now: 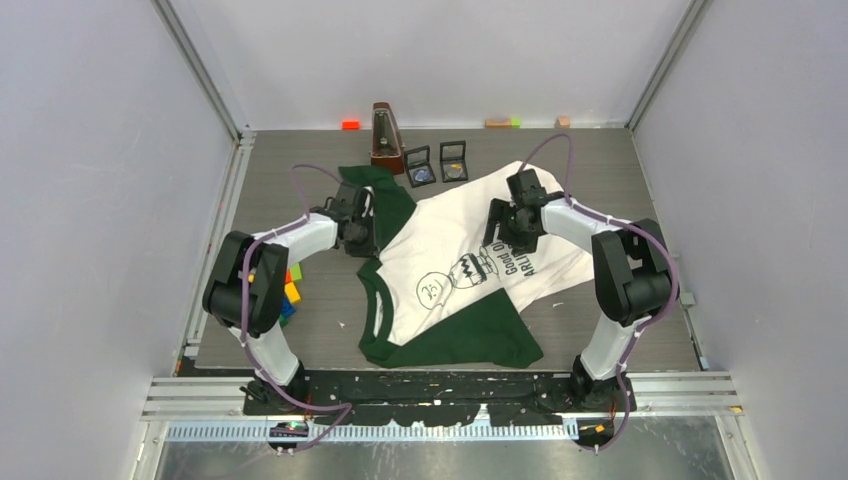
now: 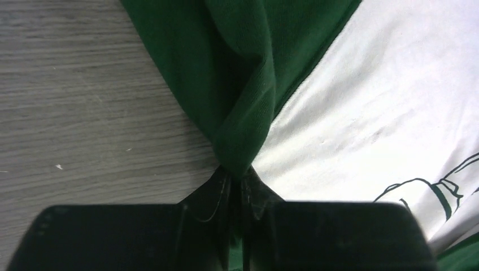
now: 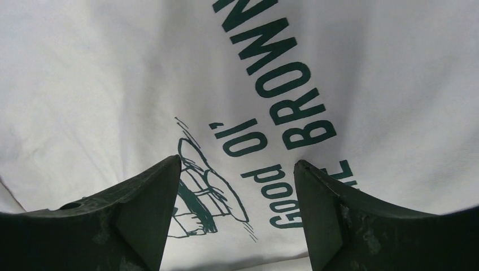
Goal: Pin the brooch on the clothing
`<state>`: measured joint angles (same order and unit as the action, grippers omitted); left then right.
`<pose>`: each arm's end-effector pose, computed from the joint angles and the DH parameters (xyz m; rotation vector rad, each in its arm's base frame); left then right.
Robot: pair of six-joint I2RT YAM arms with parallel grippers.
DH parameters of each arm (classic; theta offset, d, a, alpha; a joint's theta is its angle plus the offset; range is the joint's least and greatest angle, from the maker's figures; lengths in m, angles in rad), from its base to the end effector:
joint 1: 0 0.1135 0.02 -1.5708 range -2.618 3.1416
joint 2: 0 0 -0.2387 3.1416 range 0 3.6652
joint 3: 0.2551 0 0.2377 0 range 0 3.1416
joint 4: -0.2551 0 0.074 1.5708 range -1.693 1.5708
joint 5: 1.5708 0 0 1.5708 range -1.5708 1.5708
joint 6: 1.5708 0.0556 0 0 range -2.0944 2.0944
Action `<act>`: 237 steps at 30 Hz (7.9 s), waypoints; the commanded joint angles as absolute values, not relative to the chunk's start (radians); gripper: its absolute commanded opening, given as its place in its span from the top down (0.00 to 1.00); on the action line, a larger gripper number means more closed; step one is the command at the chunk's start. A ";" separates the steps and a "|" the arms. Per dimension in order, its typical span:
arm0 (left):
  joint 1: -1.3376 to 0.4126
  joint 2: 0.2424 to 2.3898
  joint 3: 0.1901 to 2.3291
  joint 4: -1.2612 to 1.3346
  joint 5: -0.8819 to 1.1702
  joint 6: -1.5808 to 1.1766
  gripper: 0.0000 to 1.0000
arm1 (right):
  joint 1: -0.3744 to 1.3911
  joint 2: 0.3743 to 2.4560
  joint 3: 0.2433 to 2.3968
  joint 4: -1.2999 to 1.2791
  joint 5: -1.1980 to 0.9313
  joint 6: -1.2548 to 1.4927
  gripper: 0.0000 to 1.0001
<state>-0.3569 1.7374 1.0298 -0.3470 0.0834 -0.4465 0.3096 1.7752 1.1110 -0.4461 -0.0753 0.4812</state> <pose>0.3144 -0.1222 0.1324 -0.0903 2.6719 -0.3786 0.3264 0.1088 0.1367 0.2096 2.7170 0.3407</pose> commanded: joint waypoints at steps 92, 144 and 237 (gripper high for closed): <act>-0.853 1.718 1.134 -0.198 0.161 -0.102 0.88 | -0.107 1.616 1.023 -0.527 -0.032 0.482 0.38; -0.856 0.706 0.926 -0.887 0.419 -0.661 0.09 | 0.172 1.451 0.884 -0.464 0.137 0.672 0.47; -0.520 1.249 0.680 -0.309 0.176 -0.643 0.00 | 0.304 1.514 1.053 -0.463 0.021 0.644 0.33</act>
<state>-0.4885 1.3071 0.7403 -0.3157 0.1696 -0.5449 0.3058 1.3895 0.9878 -0.7238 0.0547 0.7162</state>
